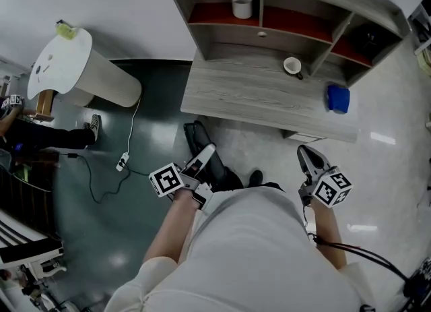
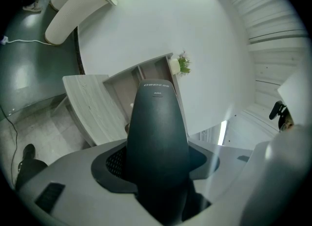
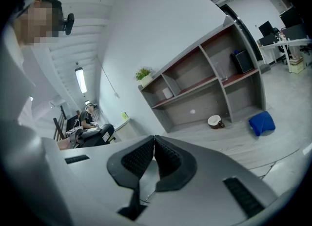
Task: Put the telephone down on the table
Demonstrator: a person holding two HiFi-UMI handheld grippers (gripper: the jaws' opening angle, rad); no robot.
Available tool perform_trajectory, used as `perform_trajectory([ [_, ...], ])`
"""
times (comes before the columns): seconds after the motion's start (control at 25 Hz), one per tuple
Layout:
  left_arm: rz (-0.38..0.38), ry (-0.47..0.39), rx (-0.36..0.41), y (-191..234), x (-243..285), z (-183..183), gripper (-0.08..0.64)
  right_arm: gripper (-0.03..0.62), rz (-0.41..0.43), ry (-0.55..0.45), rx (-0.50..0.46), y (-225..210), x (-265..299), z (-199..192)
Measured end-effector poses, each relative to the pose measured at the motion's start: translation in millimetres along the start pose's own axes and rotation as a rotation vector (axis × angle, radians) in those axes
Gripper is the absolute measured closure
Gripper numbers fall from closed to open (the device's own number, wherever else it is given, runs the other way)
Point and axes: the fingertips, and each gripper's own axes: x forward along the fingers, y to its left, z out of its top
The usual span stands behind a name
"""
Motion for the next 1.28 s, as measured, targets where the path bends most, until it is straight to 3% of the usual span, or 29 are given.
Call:
perform_trajectory([
  [0.2,0.013,-0.008,-0.02,0,6,-4,0.279,0.575,-0.011,0.006,0.028,-13,0,-3],
  [0.48,0.026,0.027,-0.007,6,26,18,0.279,0.575,-0.039,0.013,0.033,-26,20,0],
  [0.72,0.053,0.088,0.046,24,53,56,0.279,0.575,-0.086,-0.001,0.035,-36,46,16],
  [0.96,0.107,0.17,0.152,52,85,101,0.279,0.575,-0.114,-0.017,0.032,-34,86,39],
  [1.28,0.148,0.29,0.184,88,126,151,0.279,0.575,-0.161,-0.013,0.045,-30,147,52],
])
